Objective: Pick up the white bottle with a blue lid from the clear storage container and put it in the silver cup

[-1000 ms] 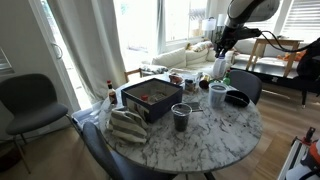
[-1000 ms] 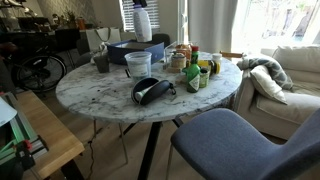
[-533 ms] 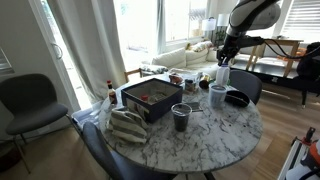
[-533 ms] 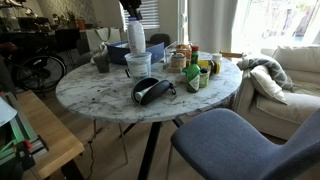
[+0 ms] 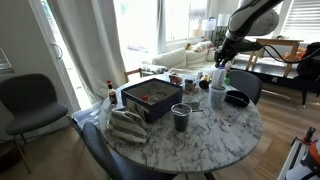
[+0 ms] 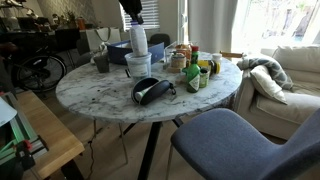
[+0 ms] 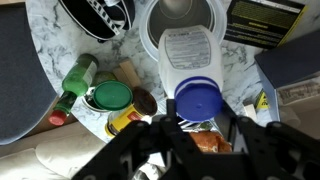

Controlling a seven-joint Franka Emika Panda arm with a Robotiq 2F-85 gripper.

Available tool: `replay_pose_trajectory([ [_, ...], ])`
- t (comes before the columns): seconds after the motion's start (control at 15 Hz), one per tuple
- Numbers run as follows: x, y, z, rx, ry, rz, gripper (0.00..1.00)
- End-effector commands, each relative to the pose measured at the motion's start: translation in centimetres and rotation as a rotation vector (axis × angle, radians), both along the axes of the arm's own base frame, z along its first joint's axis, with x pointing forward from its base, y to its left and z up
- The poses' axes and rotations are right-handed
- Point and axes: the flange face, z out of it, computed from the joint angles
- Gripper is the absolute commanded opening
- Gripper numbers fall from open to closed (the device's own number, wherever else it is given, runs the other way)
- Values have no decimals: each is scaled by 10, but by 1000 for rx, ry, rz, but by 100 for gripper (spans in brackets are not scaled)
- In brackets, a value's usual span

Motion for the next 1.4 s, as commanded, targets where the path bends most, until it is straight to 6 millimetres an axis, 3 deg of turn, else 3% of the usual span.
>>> replay_pose_trajectory([
  [0.0, 0, -3, -11, -6, -3, -1, 18],
  [0.4, 3, -4, -26, -5, 35, -1, 18],
  [0.47, 3, -5, -28, -4, 42, -5, 55],
  [0.53, 4, -6, -30, -4, 48, -7, 70],
  [0.8, 4, -8, -28, -2, 44, -13, 97],
  [1.13, -2, 7, -7, 54, -24, 90, 100],
  [1.2, 6, 1, -15, 29, 10, 40, 100],
  [1.33, 7, 3, -10, 28, 1, 49, 100],
])
